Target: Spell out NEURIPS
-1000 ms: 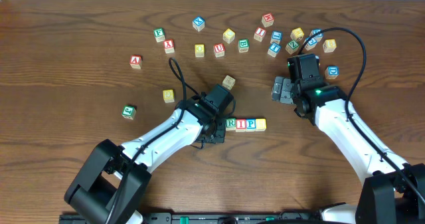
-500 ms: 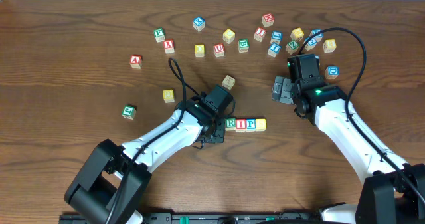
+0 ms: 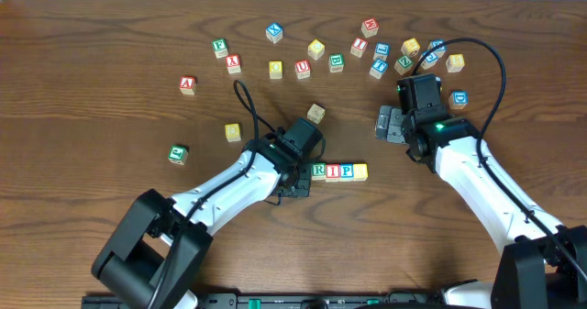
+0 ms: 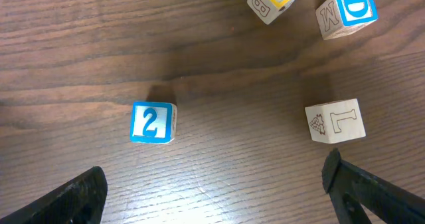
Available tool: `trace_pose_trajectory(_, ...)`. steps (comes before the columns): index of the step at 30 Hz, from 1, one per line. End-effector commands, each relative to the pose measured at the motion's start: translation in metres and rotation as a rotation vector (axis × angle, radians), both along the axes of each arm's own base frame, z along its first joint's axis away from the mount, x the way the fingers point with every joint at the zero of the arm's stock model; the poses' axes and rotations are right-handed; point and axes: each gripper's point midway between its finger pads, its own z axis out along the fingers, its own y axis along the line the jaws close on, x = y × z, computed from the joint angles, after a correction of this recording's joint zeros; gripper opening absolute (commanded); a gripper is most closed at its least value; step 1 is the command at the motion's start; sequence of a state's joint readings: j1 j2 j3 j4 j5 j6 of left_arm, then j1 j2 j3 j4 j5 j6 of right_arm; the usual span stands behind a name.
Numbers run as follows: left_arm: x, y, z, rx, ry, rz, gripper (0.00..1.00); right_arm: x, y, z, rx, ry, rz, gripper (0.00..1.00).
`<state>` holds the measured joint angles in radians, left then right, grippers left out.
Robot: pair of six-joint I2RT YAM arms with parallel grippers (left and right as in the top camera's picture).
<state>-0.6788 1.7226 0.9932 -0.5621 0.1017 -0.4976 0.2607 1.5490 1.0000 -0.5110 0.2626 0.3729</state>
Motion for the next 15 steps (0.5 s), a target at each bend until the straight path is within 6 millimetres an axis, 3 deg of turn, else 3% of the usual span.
trace_pose_trajectory(1,-0.0036,0.0051,-0.0087,0.029,0.011,0.004,0.08,0.0059,-0.0031,0.0062,-0.015,-0.018,-0.003,0.99)
trace_pose_trajectory(15,-0.0022,0.004,-0.0084,0.025,0.005,0.001,0.08,0.006,-0.0031,0.0063,-0.015,-0.019,-0.003,0.99)
